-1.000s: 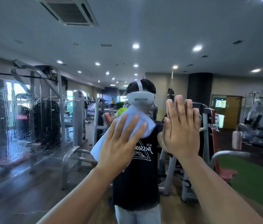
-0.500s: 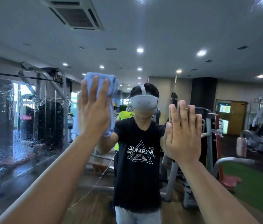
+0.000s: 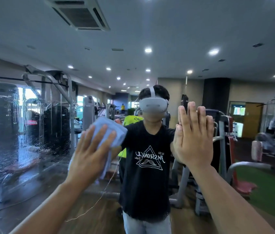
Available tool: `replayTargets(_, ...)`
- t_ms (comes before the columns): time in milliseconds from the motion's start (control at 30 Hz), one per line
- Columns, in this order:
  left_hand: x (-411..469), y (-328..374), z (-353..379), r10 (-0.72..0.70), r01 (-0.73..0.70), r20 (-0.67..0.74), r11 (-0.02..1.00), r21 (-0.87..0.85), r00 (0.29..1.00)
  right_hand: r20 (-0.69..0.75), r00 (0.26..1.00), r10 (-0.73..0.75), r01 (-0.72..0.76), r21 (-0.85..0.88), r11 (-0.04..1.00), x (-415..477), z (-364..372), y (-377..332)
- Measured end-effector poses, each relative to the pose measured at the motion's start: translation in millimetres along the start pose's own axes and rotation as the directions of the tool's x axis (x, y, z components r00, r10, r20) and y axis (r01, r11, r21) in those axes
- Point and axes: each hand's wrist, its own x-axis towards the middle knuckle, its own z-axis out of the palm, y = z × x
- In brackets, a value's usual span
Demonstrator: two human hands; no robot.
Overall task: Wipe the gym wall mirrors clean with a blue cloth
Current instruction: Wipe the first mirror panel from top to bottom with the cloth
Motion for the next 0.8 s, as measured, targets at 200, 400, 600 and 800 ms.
replayTargets(200,83,-16,-16,-0.35,0.332,-0.073,0.925,-0.184,0.934,0.016,1.0,0.019,-0.019,0.003,1.0,0,-2,-3)
replayTargets(400,143,42,-13,-0.315,0.289,-0.199,0.945,-0.149,0.928,0.007,1.0,0.028,-0.028,0.007,1.0,-1,-2,-4)
replayTargets(600,84,83,13,0.054,-0.076,-0.207,0.992,-0.101,0.977,0.001,1.0,0.02,-0.02,0.014,1.0,-2,-1,-1)
replayTargets(800,2,11,8,0.302,-0.298,-0.078,0.953,0.055,0.95,0.009,1.0,0.009,-0.009,0.014,1.0,-1,0,1)
